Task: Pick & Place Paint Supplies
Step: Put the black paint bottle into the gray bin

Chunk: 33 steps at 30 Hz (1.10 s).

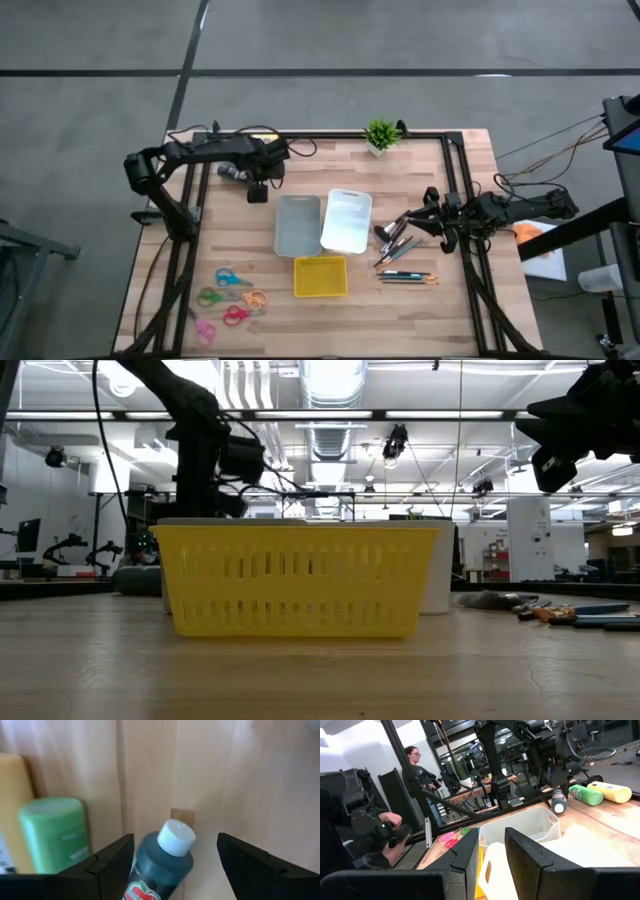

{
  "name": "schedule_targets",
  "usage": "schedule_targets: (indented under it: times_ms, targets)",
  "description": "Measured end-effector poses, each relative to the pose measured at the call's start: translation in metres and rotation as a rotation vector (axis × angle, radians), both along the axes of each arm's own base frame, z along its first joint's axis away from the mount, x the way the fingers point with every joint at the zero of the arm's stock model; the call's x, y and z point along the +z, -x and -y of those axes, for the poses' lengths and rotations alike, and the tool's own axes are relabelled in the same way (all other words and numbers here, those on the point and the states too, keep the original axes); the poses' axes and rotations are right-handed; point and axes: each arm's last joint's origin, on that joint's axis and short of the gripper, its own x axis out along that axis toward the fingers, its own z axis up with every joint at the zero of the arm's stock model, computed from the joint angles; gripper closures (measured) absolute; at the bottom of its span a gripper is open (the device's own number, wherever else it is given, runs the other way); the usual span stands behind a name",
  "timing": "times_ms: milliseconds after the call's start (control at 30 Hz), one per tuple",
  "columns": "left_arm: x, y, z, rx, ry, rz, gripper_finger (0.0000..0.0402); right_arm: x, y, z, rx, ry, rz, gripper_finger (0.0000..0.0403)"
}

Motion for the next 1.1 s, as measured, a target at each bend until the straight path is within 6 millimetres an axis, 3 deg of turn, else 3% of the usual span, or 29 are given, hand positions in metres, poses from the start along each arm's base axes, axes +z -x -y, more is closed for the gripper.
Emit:
schedule_targets:
  times_ms: [233, 433, 767, 1100]
  targets:
    - [-0.025, 0.011, 0.003, -0.065, 0.006, -0.012, 0.0113, 0.0, 0.0, 0.0, 0.0, 0.0, 0.0, 0.0309]
    - [-0.032, 0.012, 0.002, -0.059, -0.014, 0.023, 0.0124, 0.0, 0.0, 0.0, 0.0, 0.0, 0.0, 0.0309]
    - [-0.042, 0.021, 0.002, -0.043, -0.021, 0.009, 0.0225, 0.0, 0.0, 0.0, 0.0, 0.0, 0.0, 0.0309]
    - [-0.042, 0.02, 0.002, -0.016, -0.028, 0.019, 0.0289, 0.0, 0.0, 0.0, 0.0, 0.0, 0.0, 0.0309]
